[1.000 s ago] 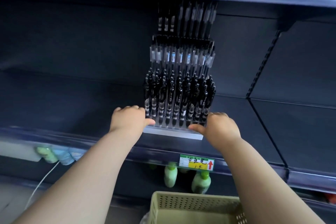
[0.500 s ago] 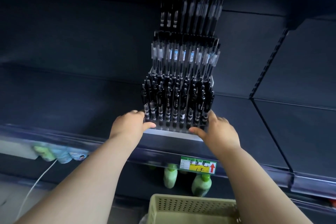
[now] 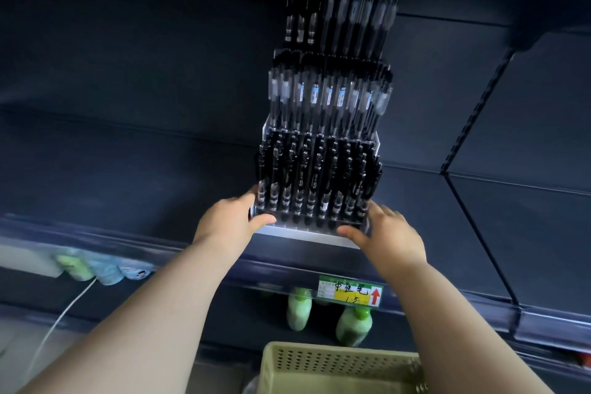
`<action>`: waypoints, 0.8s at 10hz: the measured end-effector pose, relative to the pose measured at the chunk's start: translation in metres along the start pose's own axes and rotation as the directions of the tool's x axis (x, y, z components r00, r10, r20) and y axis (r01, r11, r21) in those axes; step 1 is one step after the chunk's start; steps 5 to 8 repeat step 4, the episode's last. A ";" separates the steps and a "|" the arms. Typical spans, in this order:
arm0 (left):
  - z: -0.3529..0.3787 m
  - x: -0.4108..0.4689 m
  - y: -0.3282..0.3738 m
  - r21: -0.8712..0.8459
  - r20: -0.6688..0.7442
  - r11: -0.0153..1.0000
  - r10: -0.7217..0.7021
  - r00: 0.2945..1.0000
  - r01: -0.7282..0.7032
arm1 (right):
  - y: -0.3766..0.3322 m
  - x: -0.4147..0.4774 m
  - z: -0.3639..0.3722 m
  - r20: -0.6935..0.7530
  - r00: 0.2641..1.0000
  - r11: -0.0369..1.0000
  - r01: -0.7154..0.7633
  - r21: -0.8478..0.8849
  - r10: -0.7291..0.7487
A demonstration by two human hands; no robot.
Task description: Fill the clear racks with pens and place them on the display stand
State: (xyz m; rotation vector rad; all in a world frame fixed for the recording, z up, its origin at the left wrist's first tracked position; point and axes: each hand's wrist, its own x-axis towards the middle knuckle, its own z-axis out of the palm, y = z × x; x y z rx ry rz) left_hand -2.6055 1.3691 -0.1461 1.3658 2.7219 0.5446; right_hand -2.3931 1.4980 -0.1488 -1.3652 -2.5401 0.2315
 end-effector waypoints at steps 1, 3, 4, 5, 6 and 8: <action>0.000 -0.002 0.003 0.061 -0.006 0.998 0.001 1.000 -0.001 | -0.001 -0.001 -0.002 0.018 1.000 1.000 -0.009 -0.016 0.010; -0.001 -0.008 0.009 0.154 0.020 0.988 0.020 1.000 -0.023 | -0.009 -0.014 -0.006 0.133 0.988 0.996 -0.069 -0.056 0.076; -0.004 -0.018 0.009 0.209 0.041 0.978 -0.027 0.999 0.017 | -0.009 -0.030 -0.017 0.143 0.989 0.995 -0.035 -0.089 0.048; -0.004 -0.018 0.009 0.209 0.041 0.978 -0.027 0.999 0.017 | -0.009 -0.030 -0.017 0.143 0.989 0.995 -0.035 -0.089 0.048; -0.004 -0.018 0.009 0.209 0.041 0.978 -0.027 0.999 0.017 | -0.009 -0.030 -0.017 0.143 0.989 0.995 -0.035 -0.089 0.048; -0.004 -0.018 0.009 0.209 0.041 0.978 -0.027 0.999 0.017 | -0.009 -0.030 -0.017 0.143 0.989 0.995 -0.035 -0.089 0.048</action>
